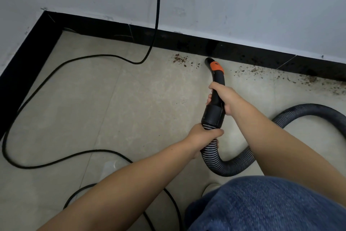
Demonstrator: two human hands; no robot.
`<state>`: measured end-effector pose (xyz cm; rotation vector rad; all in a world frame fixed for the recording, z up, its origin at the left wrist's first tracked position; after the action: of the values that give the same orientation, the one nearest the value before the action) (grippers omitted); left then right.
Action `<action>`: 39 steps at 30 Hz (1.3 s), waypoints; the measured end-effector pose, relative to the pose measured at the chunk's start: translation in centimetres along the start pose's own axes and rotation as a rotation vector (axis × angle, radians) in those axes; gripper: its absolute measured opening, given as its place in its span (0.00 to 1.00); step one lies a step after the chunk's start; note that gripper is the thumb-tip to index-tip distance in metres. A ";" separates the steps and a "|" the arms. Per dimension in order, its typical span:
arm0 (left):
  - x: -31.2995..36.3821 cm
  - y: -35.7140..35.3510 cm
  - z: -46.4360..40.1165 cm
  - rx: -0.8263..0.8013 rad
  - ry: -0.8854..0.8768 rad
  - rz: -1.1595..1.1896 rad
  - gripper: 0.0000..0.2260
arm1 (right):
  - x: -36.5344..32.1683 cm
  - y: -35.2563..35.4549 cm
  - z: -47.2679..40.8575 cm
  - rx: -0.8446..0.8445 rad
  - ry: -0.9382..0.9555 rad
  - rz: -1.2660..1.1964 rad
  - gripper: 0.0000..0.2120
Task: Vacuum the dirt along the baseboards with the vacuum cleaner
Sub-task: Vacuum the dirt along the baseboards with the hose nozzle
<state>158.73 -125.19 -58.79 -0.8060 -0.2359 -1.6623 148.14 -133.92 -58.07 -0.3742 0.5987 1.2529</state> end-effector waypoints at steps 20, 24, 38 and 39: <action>-2.4 0.7 1.7 -0.020 0.060 0.073 0.06 | 1.8 -1.9 1.4 -0.024 0.000 0.074 0.06; -2.2 0.5 1.6 -0.032 0.057 0.065 0.06 | 1.7 -1.5 1.3 -0.008 0.005 0.074 0.06; -3.8 0.6 2.0 0.011 0.076 0.120 0.06 | 2.3 -2.8 1.5 -0.044 0.013 0.162 0.06; -3.7 0.8 2.1 0.019 0.071 0.125 0.06 | 2.2 -3.2 1.5 -0.050 0.017 0.170 0.06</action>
<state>160.44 -121.36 -59.77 -0.7310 -0.1486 -1.5661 151.91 -132.24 -58.38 -0.3825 0.6248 1.4313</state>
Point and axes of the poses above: each hand's wrist, its own z-axis away from the middle knuckle, its own y-axis out of the back of the hand, x = y × z, the point moved 7 cm from there along -z, towards the middle knuckle, and after that the axes turned 4 degrees about z, right-handed, at the moved point
